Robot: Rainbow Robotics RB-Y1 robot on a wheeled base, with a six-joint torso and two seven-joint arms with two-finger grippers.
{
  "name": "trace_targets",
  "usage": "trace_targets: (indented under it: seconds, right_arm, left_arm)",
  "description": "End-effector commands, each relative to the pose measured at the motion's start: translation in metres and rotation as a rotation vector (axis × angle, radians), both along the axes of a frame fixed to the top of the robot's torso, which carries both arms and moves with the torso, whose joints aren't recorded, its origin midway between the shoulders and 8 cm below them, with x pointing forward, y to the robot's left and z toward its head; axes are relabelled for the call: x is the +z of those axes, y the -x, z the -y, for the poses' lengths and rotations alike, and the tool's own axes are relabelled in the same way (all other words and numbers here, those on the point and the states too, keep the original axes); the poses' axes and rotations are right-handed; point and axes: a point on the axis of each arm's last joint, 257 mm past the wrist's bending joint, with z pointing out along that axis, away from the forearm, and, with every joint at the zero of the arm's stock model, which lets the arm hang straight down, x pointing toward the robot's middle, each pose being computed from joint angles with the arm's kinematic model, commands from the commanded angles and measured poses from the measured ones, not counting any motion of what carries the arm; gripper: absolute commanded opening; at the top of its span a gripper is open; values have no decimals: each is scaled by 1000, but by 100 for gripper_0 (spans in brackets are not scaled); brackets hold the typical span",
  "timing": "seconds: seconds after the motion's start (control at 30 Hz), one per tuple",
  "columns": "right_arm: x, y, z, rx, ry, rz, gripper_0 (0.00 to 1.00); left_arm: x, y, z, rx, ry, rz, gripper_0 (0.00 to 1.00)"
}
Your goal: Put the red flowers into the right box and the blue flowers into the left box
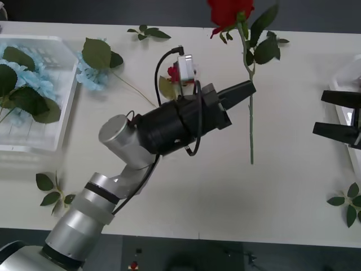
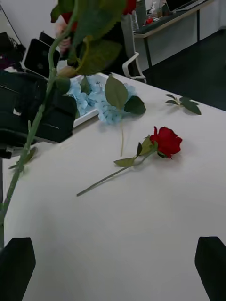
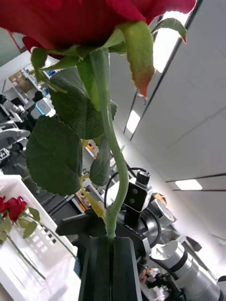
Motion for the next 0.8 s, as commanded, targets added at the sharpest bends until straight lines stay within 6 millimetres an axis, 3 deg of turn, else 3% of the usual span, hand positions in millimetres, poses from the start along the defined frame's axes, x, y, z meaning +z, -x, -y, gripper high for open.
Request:
trace_targets:
  seconds: [0.03, 0.17, 0.4, 0.57, 0.8]
  right_arm:
    - [4, 8, -14, 41, -18, -12, 100]
    - [0, 14, -20, 68, -29, -26, 100]
    - [-5, 27, -31, 84, -139, -214, 100]
    - [-9, 25, -41, 69, -217, -339, 100]
    - [-5, 16, -63, 85, -262, -369, 100]
  left_arm:
    - [14, 7, 24, -36, 39, -7, 0]
    - [5, 3, 31, -34, 21, -29, 0]
    - [3, 1, 40, -22, -9, -21, 0]
    - [6, -5, 39, 0, -33, 12, 0]
    - [15, -3, 41, -5, -30, 36, 0]
